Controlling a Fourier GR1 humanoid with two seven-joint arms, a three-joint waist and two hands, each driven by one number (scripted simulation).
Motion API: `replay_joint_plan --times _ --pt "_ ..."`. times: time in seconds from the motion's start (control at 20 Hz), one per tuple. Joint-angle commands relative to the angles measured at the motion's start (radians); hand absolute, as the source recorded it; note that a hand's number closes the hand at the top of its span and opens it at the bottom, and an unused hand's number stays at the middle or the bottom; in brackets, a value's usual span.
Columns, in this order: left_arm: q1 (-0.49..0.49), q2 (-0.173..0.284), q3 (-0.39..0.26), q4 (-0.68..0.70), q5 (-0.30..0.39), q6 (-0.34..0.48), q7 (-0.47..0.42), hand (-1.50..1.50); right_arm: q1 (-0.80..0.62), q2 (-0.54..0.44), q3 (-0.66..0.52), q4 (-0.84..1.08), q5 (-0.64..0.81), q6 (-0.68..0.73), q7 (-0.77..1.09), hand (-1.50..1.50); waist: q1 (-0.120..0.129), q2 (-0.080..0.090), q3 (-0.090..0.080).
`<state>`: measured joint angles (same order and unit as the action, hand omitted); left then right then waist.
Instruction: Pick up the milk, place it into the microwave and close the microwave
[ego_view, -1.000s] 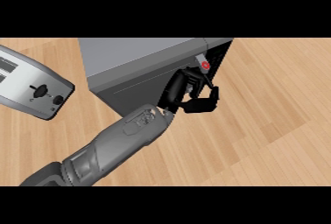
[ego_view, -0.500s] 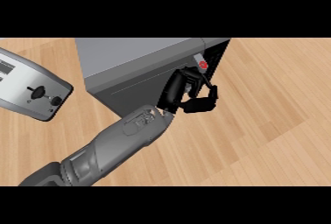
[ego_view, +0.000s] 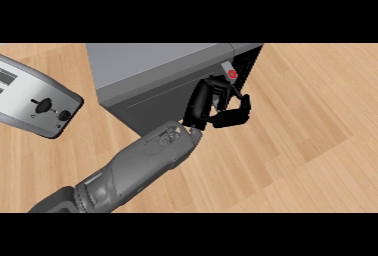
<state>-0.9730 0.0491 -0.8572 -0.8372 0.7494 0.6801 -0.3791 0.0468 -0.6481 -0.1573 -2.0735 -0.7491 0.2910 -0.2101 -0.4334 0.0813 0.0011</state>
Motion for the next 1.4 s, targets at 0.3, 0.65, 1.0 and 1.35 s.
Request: replay_joint_plan --times 0.3,0.65,1.0,1.35 --pt "-0.048 -0.049 0.093 0.162 0.073 0.065 0.020 1.50 0.002 -0.022 -0.082 -0.007 -0.046 -0.018 0.008 -1.50 0.056 0.003 -0.001" --pt "-0.041 0.012 0.044 0.214 0.104 -0.014 0.019 1.50 0.018 -0.031 -0.136 -0.022 -0.072 -0.042 0.021 -1.50 0.101 0.008 -0.003" --pt "-0.058 0.047 0.029 0.237 0.135 -0.062 0.000 -1.50 0.051 -0.041 -0.169 -0.036 -0.086 -0.055 0.043 -1.50 0.141 0.010 -0.004" --pt "-0.063 0.034 0.007 0.254 0.165 -0.102 -0.005 -1.50 0.073 -0.040 -0.190 -0.079 -0.116 -0.065 0.059 -1.50 0.163 0.001 -0.003"
